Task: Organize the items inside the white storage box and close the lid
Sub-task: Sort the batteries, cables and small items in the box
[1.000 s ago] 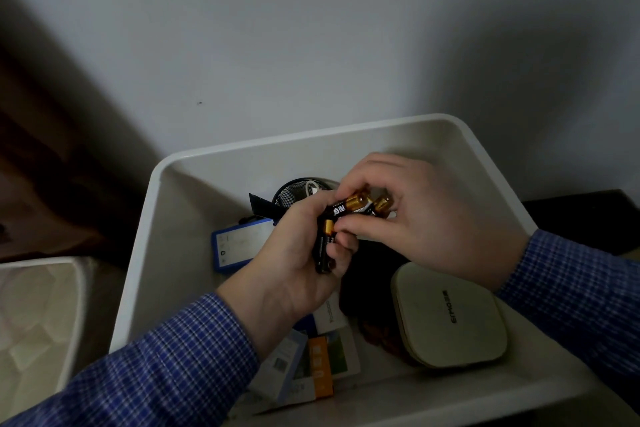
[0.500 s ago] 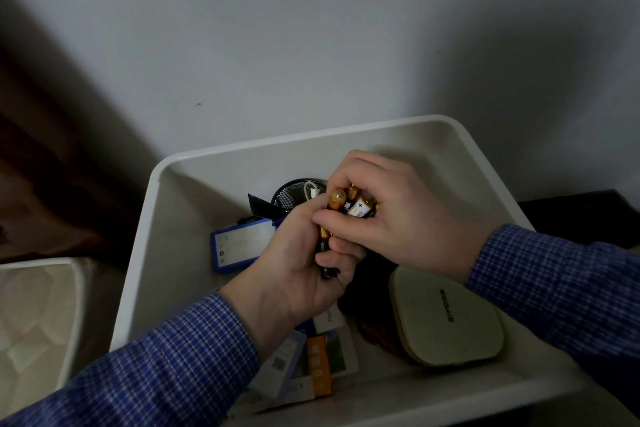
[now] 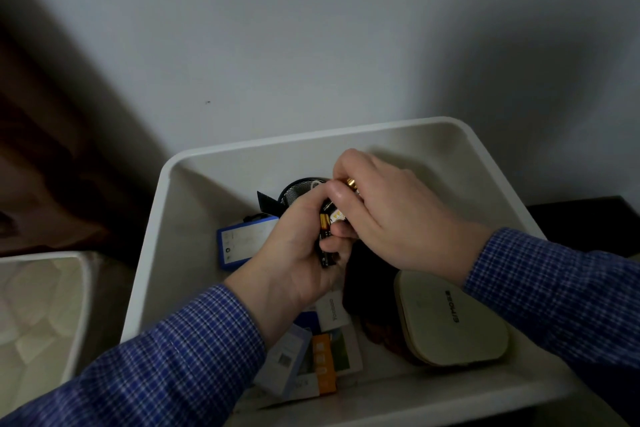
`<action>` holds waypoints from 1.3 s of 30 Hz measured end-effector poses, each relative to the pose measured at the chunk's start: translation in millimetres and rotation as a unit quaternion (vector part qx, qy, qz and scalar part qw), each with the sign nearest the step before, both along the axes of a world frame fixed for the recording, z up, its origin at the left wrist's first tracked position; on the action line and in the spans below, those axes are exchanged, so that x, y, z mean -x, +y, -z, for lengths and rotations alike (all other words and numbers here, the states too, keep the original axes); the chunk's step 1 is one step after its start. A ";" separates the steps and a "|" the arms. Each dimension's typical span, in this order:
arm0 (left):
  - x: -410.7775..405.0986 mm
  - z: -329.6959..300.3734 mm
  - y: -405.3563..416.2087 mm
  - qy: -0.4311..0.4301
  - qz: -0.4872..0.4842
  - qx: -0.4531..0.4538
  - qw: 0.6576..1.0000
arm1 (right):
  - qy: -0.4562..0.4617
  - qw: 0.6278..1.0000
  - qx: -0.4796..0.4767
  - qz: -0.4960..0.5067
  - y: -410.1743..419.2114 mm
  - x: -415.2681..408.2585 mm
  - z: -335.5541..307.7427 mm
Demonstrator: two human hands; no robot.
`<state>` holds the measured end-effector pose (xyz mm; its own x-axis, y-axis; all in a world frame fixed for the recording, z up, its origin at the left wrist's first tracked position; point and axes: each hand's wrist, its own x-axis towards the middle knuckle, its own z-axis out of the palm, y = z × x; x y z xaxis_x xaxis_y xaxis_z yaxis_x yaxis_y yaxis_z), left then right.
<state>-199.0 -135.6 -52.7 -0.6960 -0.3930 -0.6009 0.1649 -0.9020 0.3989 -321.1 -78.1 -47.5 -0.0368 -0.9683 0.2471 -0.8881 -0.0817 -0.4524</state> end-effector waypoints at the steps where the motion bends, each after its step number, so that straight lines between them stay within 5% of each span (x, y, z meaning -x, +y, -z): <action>1: 0.0 1.2 -0.5 -0.011 -0.007 0.005 1.000 | 0.030 1.000 -0.006 0.004 0.0 -0.1 0.1; 9: 0.2 3.0 -1.9 -0.038 0.000 0.007 0.999 | -0.165 0.982 -0.048 -0.072 16.3 13.2 -8.4; 14: 1.3 3.0 -0.8 -0.045 0.002 0.018 0.999 | -0.203 0.978 -0.046 -0.002 24.9 10.5 -10.0; 20: 2.4 2.9 -2.6 -0.051 -0.006 0.042 0.998 | -0.375 0.926 -0.048 0.020 25.0 3.8 -9.1; 25: 1.2 6.2 -1.9 -0.048 0.002 0.044 0.998 | -0.343 0.936 -0.079 0.016 19.2 11.0 -14.5; 34: 2.5 5.1 -3.7 -0.107 -0.008 0.128 0.986 | -0.445 0.884 -0.136 0.054 10.9 28.7 -25.3; 39: -10.1 -9.7 -16.8 -0.088 -0.079 0.170 0.978 | -0.242 0.954 -0.138 0.112 -1.1 57.9 -38.2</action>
